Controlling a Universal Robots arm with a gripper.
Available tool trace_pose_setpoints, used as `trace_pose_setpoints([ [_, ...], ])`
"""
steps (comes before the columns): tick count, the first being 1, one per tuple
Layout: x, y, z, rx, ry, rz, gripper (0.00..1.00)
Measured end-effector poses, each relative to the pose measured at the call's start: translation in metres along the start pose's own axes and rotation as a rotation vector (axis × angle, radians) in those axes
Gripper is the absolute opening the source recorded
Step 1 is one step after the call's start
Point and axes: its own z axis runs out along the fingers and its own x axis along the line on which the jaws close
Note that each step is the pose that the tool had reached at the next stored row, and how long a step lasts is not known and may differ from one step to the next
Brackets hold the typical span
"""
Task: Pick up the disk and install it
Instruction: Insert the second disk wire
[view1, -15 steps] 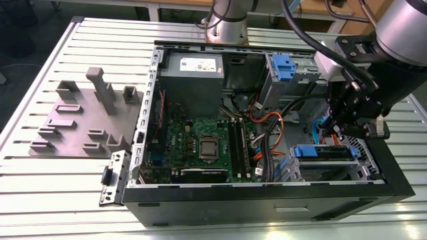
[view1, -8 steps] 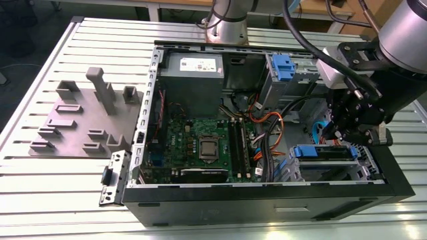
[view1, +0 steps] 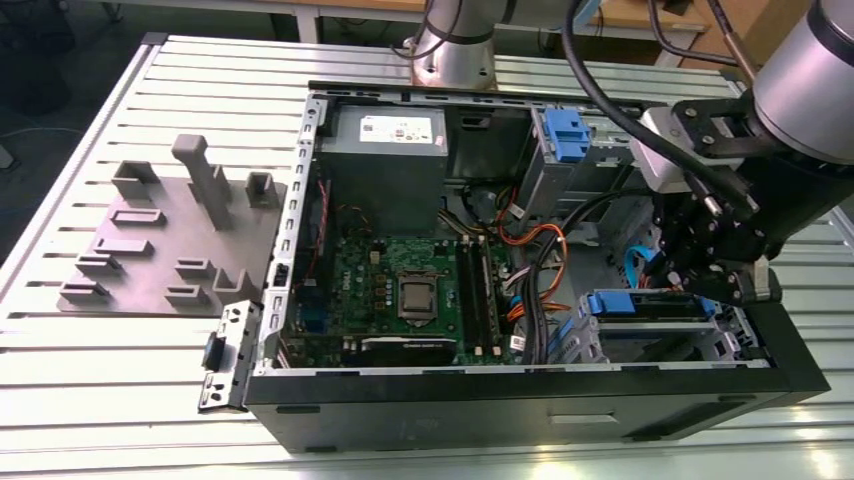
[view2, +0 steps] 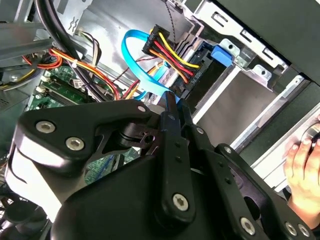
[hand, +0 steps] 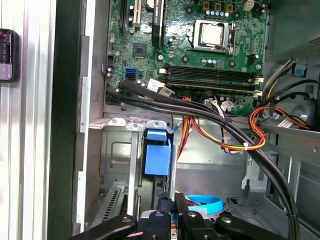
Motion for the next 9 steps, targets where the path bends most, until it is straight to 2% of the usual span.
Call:
trace_pose_setpoints([
  [5,0.0032,0.0002,0.0008,0.0007,0.0007,0.000,0.16],
  [9,0.0057,0.0005,0.0023,0.0085,0.0009,0.000,0.16],
])
